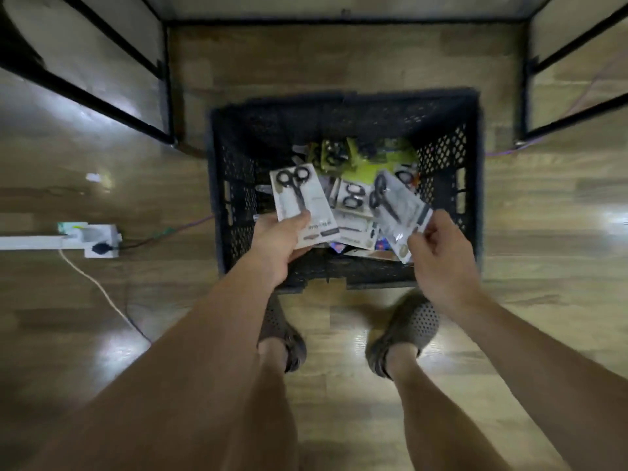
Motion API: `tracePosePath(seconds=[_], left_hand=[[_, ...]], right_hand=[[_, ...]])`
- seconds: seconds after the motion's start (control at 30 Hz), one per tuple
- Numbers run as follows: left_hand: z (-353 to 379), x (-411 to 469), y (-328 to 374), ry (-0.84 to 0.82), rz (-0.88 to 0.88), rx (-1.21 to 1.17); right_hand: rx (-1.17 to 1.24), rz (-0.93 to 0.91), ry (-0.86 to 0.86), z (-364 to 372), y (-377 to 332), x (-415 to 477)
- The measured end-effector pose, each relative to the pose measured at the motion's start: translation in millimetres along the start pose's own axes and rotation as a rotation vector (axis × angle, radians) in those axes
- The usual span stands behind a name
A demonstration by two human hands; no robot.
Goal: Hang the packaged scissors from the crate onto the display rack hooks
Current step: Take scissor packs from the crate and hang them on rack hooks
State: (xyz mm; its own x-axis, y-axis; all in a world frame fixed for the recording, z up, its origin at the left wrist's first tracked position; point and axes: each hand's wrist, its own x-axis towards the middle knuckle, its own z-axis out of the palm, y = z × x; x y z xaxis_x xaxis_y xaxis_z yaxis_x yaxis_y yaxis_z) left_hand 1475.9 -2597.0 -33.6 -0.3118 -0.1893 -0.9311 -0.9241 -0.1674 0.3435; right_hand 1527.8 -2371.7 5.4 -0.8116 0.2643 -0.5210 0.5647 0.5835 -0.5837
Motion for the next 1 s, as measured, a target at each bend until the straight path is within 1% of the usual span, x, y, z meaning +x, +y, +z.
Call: tracePosePath(seconds=[0.1,0.17,0.23,0.33,0.4,0.47,0.5,0.53,0.6,0.67,0.73,0.8,0.87,0.9,0.97,1.0], left_hand=[[-21.0,-109.6,49.2,-0.095,0.094,0.028],[-37.7,-183.6,85.4,-0.196,0.155,0.048],[-53.3,-258.0,120.4,-0.282,0.208,0.115],[-75.4,-362.3,165.2,-0.421,0.316,0.173],[-88.2,-423.3,186.9,-0.590,0.386,0.118],[-99.7,-477.3,205.2,-0.778,0.482,0.042],[-102.6,-502.2,210.8,-0.815,0.544,0.058],[-103.8,-525.0,215.1,-0.818,0.613,0.080],[-102.5,-563.4,220.6,-0.750,0.743,0.088],[-99.0,-596.1,224.8,-0.618,0.841,0.122],[-97.9,-624.2,231.2,-0.433,0.991,0.248],[-99.6,-648.0,237.0,-0.172,1.126,0.426],[-101.7,-664.7,236.7,0.080,1.222,0.607],[-99.9,-674.6,235.2,0.168,1.251,0.629],[-88.2,-696.8,228.0,0.316,1.305,0.557],[-81.0,-708.9,223.4,0.333,1.312,0.478]], right_hand=[[-0.030,-0.010,0.071,-72.8,-67.2,-53.6],[-0.037,-0.053,0.144,-123.2,-122.2,-92.4],[-0.005,-0.121,0.223,-172.4,-180.6,-132.6],[0.127,-0.241,0.324,-238.0,-263.6,-187.4],[0.219,-0.323,0.396,-276.5,-306.5,-224.2],[0.301,-0.449,0.471,-312.1,-346.1,-254.4],[0.341,-0.497,0.506,-328.1,-360.1,-269.5],[0.376,-0.541,0.533,-343.2,-371.6,-283.4],[0.414,-0.631,0.560,-369.9,-391.2,-307.5],[0.445,-0.694,0.591,-393.6,-402.4,-328.0],[0.477,-0.758,0.631,-414.1,-409.3,-344.7],[0.495,-0.819,0.622,-436.4,-410.9,-354.5],[0.408,-0.861,0.524,-460.1,-409.2,-356.5],[0.344,-0.885,0.451,-471.6,-407.5,-355.9],[0.278,-0.908,0.303,-490.8,-403.7,-353.5],[0.277,-0.906,0.246,-498.4,-400.8,-351.9]])
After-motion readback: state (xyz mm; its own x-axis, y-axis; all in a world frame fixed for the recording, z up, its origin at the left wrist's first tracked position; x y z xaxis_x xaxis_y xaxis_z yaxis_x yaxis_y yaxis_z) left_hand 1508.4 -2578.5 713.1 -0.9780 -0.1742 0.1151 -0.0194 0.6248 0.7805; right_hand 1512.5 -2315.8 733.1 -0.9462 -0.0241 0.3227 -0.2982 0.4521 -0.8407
